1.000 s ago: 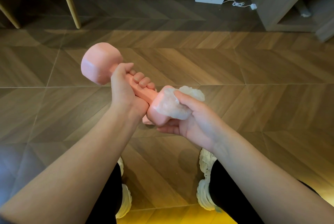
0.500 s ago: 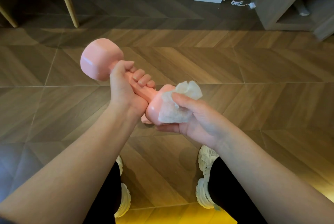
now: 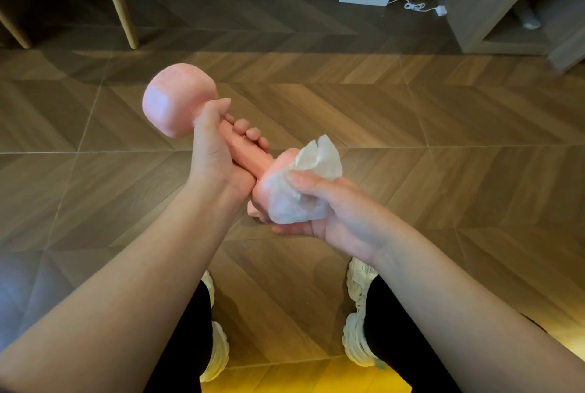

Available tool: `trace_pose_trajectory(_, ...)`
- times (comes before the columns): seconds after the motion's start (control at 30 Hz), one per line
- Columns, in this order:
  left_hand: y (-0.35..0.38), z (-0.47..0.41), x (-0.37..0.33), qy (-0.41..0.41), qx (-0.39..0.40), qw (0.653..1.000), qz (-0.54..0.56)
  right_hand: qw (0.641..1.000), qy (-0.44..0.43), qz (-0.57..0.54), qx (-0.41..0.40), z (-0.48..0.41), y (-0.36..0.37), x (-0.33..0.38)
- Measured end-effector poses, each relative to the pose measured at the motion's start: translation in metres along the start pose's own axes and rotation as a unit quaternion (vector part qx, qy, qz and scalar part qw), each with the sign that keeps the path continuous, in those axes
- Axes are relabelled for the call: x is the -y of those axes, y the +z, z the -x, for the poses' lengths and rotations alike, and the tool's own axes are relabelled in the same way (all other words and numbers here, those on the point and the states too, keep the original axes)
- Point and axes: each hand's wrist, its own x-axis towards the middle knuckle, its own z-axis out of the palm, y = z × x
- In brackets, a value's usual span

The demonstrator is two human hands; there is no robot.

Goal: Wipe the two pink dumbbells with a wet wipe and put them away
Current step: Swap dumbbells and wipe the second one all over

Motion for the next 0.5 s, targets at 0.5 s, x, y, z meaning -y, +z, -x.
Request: trace_pose_trajectory(0.5, -0.002, 0.001, -0.004, -0.004, 0.050, 0.999, -0.004, 1.000, -0.005, -0.015, -0.025, 0.000, 0.005, 0.001)
